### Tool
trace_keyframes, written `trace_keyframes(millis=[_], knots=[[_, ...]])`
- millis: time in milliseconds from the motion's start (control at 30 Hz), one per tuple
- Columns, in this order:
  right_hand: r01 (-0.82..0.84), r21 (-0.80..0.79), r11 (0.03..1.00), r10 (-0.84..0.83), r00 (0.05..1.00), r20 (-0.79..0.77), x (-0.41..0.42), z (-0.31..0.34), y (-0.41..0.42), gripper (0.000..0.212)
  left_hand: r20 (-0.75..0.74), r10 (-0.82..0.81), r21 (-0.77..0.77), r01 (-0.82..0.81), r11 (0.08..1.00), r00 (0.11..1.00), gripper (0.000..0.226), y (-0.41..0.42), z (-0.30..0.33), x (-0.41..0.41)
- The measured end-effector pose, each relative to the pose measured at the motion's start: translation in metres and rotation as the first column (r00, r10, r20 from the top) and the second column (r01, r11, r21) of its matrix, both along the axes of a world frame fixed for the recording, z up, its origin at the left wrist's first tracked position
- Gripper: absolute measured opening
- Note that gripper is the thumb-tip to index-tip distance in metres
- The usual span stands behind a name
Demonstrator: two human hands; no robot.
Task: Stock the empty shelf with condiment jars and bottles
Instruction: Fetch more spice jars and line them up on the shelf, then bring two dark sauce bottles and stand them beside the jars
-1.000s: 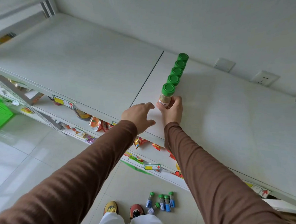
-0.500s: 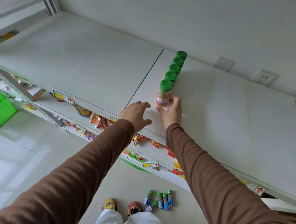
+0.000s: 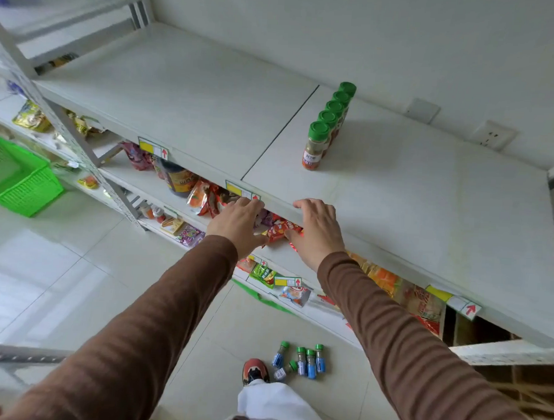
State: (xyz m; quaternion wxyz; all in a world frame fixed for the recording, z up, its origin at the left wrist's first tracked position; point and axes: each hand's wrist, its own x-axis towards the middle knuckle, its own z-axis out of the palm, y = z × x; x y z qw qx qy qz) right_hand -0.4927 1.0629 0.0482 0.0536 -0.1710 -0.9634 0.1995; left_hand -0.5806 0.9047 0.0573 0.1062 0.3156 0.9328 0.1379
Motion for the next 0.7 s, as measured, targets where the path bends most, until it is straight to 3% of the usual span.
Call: trace_keyframes(millis=[200, 400, 700], knots=[[-0.116, 0.052, 0.992, 0.113, 0.992, 0.058, 0.063, -0.003, -0.083, 0.056, 0.010, 0.078, -0.012, -0.078, 0.997, 0.997, 0.073, -0.086, -0.002, 0.080], [-0.197, -0.005, 0.980, 0.195, 0.971, 0.140, 0.133, -0.006, -0.166, 0.057, 0.049, 0.187, -0.043, -0.185, 0.982, 0.981, 0.074, -0.172, -0.012, 0.164], [-0.474, -0.015, 0.880, 0.473, 0.875, 0.106, 0.183, -0.012, -0.258, 0.060, 0.052, 0.456, 0.014, -0.457, 0.889, 0.889, 0.073, -0.272, -0.012, 0.261]])
